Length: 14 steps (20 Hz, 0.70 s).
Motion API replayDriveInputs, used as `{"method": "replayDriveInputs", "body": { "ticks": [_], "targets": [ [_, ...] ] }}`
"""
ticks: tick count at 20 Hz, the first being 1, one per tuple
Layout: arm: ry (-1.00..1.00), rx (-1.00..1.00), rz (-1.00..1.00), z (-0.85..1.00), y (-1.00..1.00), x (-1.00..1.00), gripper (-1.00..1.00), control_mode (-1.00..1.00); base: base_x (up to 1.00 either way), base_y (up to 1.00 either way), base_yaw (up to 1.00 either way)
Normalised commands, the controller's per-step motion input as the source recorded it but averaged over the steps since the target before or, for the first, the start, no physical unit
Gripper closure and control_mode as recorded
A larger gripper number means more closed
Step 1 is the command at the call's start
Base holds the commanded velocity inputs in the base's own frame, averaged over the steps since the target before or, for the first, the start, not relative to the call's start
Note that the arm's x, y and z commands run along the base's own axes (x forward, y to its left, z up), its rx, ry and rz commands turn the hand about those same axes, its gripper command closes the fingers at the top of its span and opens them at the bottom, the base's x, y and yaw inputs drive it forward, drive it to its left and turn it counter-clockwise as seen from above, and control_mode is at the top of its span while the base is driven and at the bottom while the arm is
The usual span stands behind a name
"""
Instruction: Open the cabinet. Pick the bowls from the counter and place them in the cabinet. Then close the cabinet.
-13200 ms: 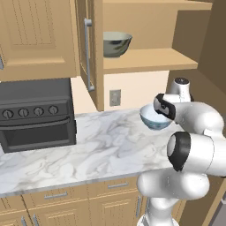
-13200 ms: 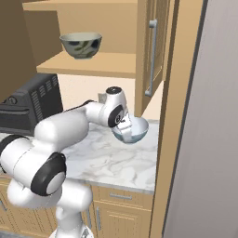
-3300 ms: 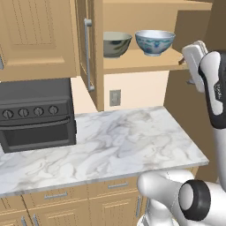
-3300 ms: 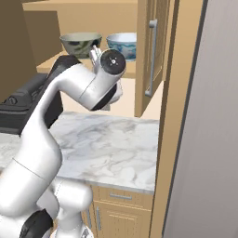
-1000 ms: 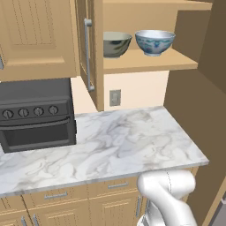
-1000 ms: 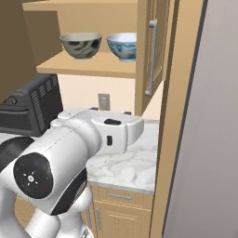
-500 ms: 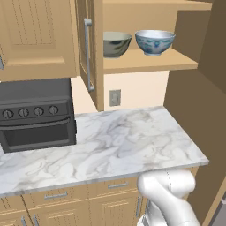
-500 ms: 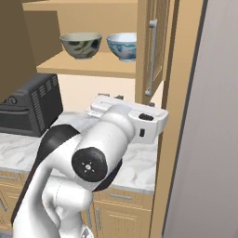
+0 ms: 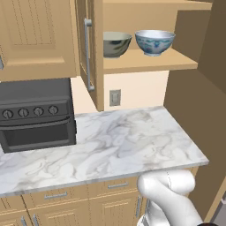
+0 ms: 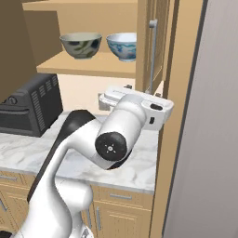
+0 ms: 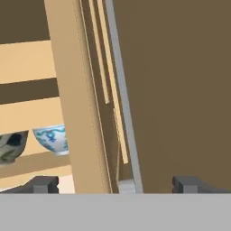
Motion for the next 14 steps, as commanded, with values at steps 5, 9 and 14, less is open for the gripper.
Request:
{"method": "replayDriveInputs", "body": {
  "ticks": [5, 9, 14],
  "targets": [
    [0.00, 0.06, 0.21, 0.00, 0.01, 1.00, -1.00, -1.00, 0.00, 0.00, 0.00],
    [0.01, 0.07, 0.25, -0.07, 0.52, 1.00, -1.00, -1.00, 0.00, 0.00, 0.00],
    [0.02, -0.16, -0.01, -0.09, 1.00, 0.59, -1.00, -1.00, 0.00, 0.00, 0.00]
  ]
}}
